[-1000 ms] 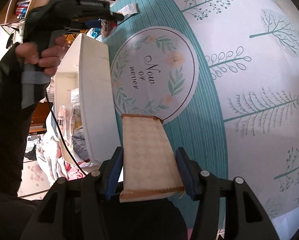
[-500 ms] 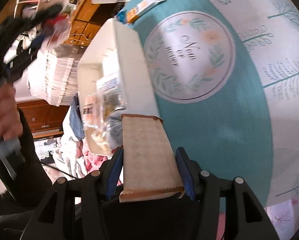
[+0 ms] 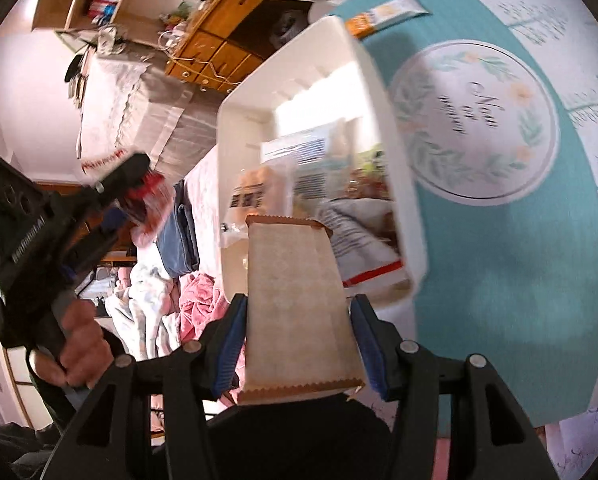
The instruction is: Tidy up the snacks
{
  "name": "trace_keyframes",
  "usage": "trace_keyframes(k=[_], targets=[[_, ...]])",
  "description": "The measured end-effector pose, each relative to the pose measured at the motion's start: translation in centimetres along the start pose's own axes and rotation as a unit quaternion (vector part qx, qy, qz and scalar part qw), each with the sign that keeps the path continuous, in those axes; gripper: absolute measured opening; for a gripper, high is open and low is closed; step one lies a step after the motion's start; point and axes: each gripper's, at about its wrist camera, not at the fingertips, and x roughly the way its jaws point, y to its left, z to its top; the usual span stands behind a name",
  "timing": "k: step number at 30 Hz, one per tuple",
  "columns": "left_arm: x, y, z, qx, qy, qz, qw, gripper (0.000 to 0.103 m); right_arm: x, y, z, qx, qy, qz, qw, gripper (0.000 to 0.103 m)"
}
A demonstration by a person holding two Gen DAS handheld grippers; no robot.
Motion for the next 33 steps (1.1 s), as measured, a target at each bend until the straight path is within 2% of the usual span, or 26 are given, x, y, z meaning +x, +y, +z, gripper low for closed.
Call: trace_keyframes(k=[5, 6, 7, 8, 11, 13, 15, 16, 20, 24, 26, 29, 33], targets=[[-0.2, 3.6, -1.8, -0.026, 0.014, 0.001, 0.9995, 0.041, 2.2, 2.2, -0.7, -0.008, -0.016, -0.005, 1.0, 0.05], [-0.1, 4.0, -2.0, -0.032, 0.021, 0.0, 0.9993, 0.041, 2.6, 2.6, -0.9, -0.01, -0.02, -0.001, 1.0, 0.043], [0.2, 4.4, -2.2, -0.037, 0.027, -0.003, 0.999, 0.041, 2.8, 2.8, -1.1, -0.01, -0.027, 0.008, 1.0, 0.032], [0.3, 4.7, -2.5, -0.04, 0.034, -0.007, 0.9986, 0.041, 3.0, 3.0, -1.2, -0.008, -0.031, 0.013, 0.999, 0.032], [0.6, 4.8, -2.8, -0.029, 0.042, -0.005, 0.9987, 0.042, 3.9, 3.6, -1.6, -0.005, -0.055, -0.003, 0.998, 0.032], [0.6, 4.7, -3.0, -0.013, 0.045, -0.009, 0.9989, 0.048, 4.3, 3.8, -2.0, 0.001, -0.063, -0.008, 0.998, 0.032], [0.5, 4.3, -2.9, -0.001, 0.042, -0.012, 0.9991, 0.06, 4.4, 3.7, -2.5, 0.007, -0.071, -0.004, 0.997, 0.032], [0.4, 4.2, -2.8, 0.005, 0.038, -0.014, 0.9992, 0.061, 4.4, 3.6, -2.7, 0.01, -0.075, -0.004, 0.997, 0.032], [0.0, 4.1, -2.4, 0.01, 0.037, -0.017, 0.9991, 0.08, 4.3, 3.4, -3.2, 0.025, -0.095, -0.013, 0.995, 0.032], [-0.1, 4.0, -2.2, 0.008, 0.044, -0.014, 0.9989, 0.083, 3.2, 3.2, -3.7, 0.022, -0.122, -0.011, 0.992, 0.033], [-0.1, 4.0, -2.2, -0.001, 0.047, -0.015, 0.9988, 0.085, 2.7, 2.8, -4.0, 0.023, -0.128, -0.009, 0.991, 0.037], [0.0, 3.7, -2.4, -0.013, 0.053, -0.017, 0.9984, 0.086, 2.1, 2.0, -3.9, 0.023, -0.129, -0.018, 0.991, 0.048], [0.4, 2.5, -2.5, -0.023, 0.056, -0.011, 0.9981, 0.087, 1.5, 0.7, -3.2, 0.018, -0.115, -0.02, 0.993, 0.05]])
